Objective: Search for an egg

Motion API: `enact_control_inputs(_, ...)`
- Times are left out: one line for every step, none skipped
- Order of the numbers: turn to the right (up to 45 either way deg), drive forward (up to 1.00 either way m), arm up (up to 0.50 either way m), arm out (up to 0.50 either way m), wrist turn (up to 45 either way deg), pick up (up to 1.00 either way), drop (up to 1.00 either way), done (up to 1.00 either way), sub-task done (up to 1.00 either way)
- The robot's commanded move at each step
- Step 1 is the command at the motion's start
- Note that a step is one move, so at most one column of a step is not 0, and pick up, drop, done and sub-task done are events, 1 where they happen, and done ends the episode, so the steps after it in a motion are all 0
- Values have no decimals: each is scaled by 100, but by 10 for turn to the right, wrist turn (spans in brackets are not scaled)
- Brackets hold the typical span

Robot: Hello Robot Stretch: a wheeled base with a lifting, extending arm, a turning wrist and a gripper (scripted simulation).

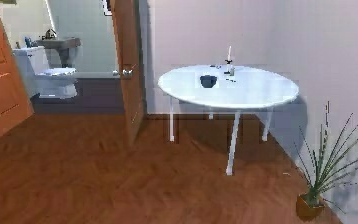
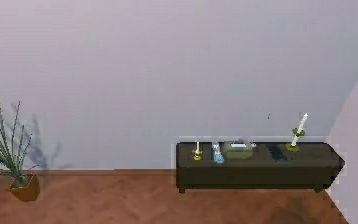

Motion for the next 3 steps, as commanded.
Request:
enact_control_inputs(0, 80, 0, 0, 0, 0, 0, 0, 0)
enact_control_inputs(-450, 0, 0, 0, 0, 0, 0, 0, 0)
enact_control_inputs(-120, 0, 0, 0, 0, 0, 0, 0, 0)
